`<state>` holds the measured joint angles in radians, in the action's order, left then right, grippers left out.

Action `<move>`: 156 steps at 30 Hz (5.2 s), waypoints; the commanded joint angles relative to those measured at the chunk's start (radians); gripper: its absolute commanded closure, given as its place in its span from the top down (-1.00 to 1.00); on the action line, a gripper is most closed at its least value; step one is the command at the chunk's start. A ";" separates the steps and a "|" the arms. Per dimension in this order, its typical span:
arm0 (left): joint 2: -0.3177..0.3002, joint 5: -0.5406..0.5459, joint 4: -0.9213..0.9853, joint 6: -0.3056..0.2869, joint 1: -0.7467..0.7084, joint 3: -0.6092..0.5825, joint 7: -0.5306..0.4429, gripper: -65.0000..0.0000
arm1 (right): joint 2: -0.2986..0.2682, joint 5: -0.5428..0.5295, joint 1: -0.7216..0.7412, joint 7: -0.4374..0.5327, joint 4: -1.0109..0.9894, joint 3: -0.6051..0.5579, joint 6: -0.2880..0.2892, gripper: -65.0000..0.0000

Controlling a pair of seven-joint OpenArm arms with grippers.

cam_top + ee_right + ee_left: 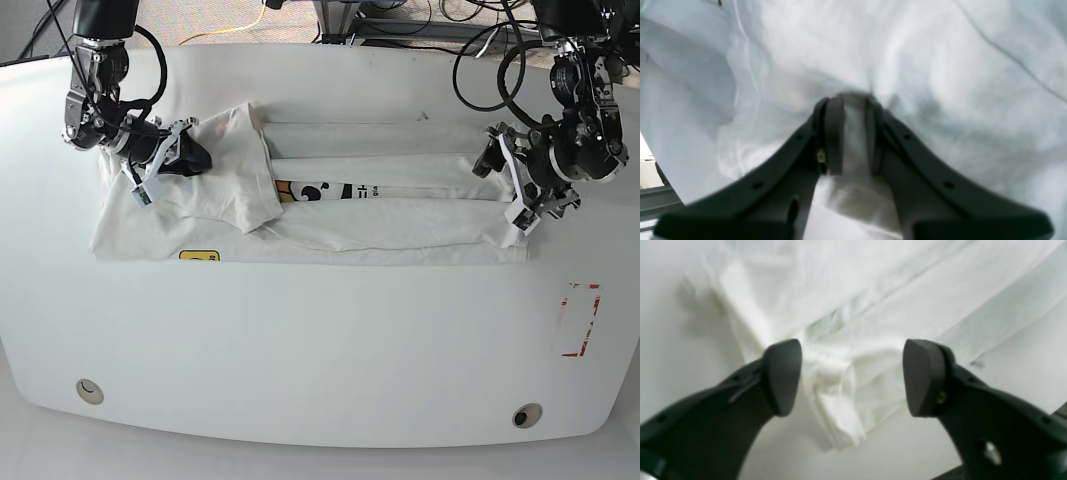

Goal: Layout the t-shirt on the table in an organized manner, then fold the t-shirt properly
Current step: 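Move the left gripper onto the shirt's other side edge, then slide the left gripper outward along the shirt side edge, then grasp the shirt side edge with the left gripper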

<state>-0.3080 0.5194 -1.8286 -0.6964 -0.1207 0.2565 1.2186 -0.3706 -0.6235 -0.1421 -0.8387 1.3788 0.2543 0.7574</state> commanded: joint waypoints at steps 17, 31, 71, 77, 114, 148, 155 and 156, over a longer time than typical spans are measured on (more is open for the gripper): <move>0.033 -0.169 0.051 -0.002 0.003 0.057 -0.021 0.60 | -0.009 0.143 -0.014 -0.115 -0.017 -0.003 -0.059 -0.60; 0.045 -0.229 0.158 -0.002 0.075 0.011 -0.021 0.55 | 0.009 0.143 -0.011 -0.115 -0.017 -0.003 -0.059 -0.60; -0.078 -0.233 0.189 -0.002 0.132 0.068 -0.020 -0.99 | 0.011 0.143 -0.017 -0.116 -0.019 -0.003 -0.059 -0.60; -0.095 -0.233 0.238 -0.002 0.171 0.066 -0.020 -0.98 | 0.011 0.143 -0.017 -0.116 -0.019 -0.003 -0.059 -0.60; -0.165 -0.049 0.178 -0.002 0.192 0.321 -0.015 0.08 | 0.014 0.143 -0.017 -0.116 -0.019 -0.003 -0.059 -0.60; -0.105 0.354 0.688 -0.002 0.264 0.327 -0.021 0.09 | 0.034 0.143 -0.015 -0.116 -0.019 -0.003 -0.059 -0.60; -0.098 0.354 0.700 -0.002 0.275 0.234 -0.021 0.09 | 0.034 0.143 -0.015 -0.116 -0.019 -0.003 -0.059 -0.60; -0.098 0.354 0.700 -0.002 0.273 0.229 -0.021 0.09 | 0.034 0.143 -0.015 -0.116 -0.019 -0.003 -0.059 -0.60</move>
<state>-0.3840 0.8474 -1.1152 -0.6968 0.1352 0.4931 1.2140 -0.3347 -0.6125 -0.1371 -0.8310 1.3788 0.2584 0.7376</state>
